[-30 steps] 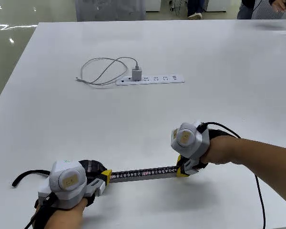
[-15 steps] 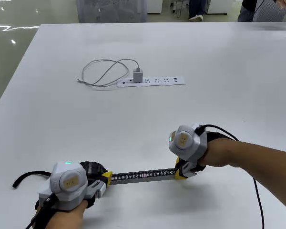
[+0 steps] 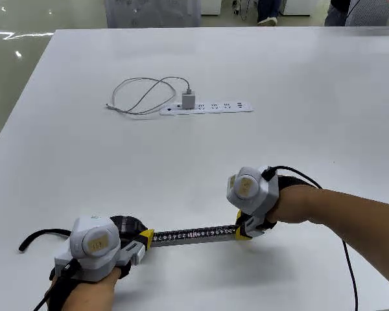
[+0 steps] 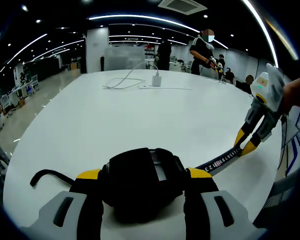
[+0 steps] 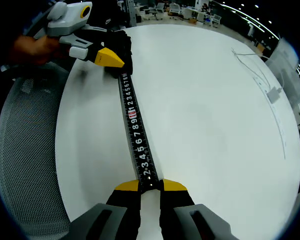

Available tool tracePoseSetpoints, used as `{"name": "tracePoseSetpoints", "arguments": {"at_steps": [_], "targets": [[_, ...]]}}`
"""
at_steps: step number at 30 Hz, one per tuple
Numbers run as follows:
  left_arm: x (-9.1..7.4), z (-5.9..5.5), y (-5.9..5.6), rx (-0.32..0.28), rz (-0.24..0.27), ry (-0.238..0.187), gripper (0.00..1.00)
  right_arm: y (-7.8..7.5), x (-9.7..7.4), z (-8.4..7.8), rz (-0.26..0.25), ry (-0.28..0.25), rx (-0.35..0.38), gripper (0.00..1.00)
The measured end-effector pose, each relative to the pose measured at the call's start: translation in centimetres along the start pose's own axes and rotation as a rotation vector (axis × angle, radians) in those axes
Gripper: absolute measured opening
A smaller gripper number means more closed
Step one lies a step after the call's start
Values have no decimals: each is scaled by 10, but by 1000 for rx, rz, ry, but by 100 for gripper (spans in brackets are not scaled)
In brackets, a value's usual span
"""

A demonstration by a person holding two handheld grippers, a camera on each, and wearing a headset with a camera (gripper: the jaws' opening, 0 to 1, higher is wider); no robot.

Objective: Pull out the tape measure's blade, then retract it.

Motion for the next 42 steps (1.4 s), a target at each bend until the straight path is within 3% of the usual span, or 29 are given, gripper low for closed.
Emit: {"name": "tracePoseSetpoints", "arguments": {"at_steps": [42], "targets": [[0,0,0,-5,0,11,61,4,5,16,-3,-12,6,10]]}}
Point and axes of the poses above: the centre of the closed fingertips' face, and the gripper's own axes: x roughly forward along the fingers, y roughly to its left, z roughly out of its top, the point moved 3 cm from there along -x, roughly backward along the fingers, and after that the axes turned 4 degrees about -z, right-handed, at the moved point
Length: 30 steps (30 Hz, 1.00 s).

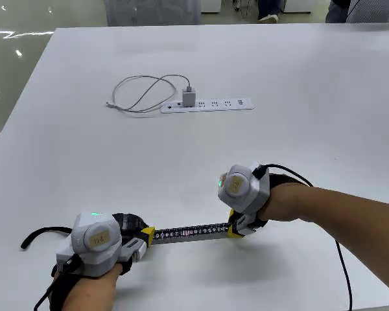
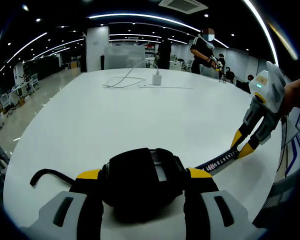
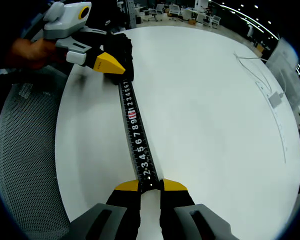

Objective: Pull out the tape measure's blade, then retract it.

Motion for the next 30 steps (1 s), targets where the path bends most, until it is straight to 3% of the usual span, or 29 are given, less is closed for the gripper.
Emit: {"name": "tracePoseSetpoints", "arguments": {"at_steps": [30], "targets": [[1,0,0,-2,0,6,61,3,4,11,-1,-18,-1,10]]}}
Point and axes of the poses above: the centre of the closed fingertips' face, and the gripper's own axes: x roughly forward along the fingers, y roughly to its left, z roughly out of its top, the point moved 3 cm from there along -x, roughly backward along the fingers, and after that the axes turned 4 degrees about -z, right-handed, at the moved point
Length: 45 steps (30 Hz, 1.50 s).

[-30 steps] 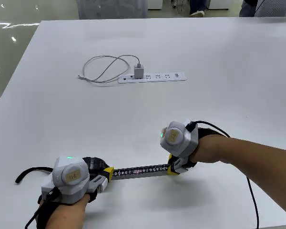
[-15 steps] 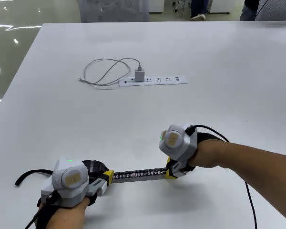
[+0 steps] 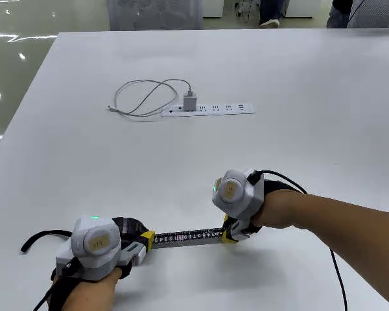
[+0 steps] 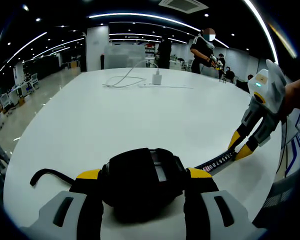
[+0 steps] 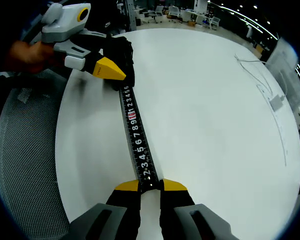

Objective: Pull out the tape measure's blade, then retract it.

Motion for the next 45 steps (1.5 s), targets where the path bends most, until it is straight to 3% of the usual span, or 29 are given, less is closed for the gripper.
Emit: {"name": "tracePoseSetpoints", "arguments": {"at_steps": [45], "targets": [[-1,0,0,-3,-1,6,61,3,5,15,-2,-4,0,10]]}}
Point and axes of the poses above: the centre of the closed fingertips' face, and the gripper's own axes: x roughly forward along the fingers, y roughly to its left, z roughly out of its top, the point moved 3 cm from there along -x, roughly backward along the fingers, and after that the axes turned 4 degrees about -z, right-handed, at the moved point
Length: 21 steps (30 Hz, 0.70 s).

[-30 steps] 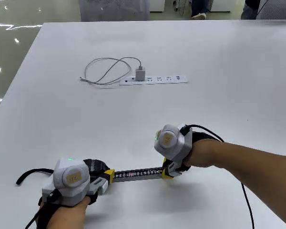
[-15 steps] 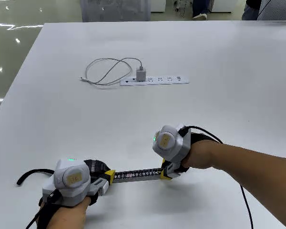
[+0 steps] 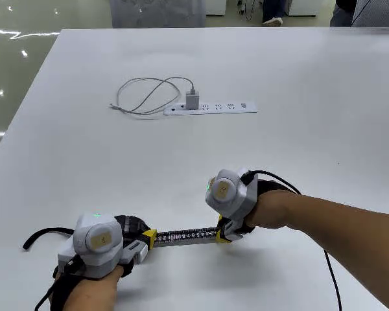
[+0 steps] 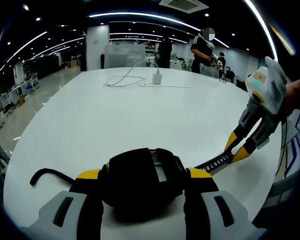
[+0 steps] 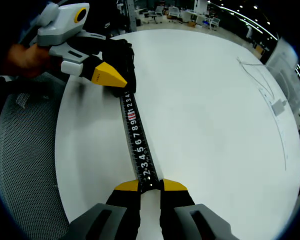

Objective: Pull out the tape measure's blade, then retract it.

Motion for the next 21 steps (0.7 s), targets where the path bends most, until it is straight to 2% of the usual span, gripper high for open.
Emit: {"name": "tracePoseSetpoints", "arguments": {"at_steps": [21], "targets": [[0,0,0,-3,-3,-1,61,2,2,6,3,-12,1,10]]}}
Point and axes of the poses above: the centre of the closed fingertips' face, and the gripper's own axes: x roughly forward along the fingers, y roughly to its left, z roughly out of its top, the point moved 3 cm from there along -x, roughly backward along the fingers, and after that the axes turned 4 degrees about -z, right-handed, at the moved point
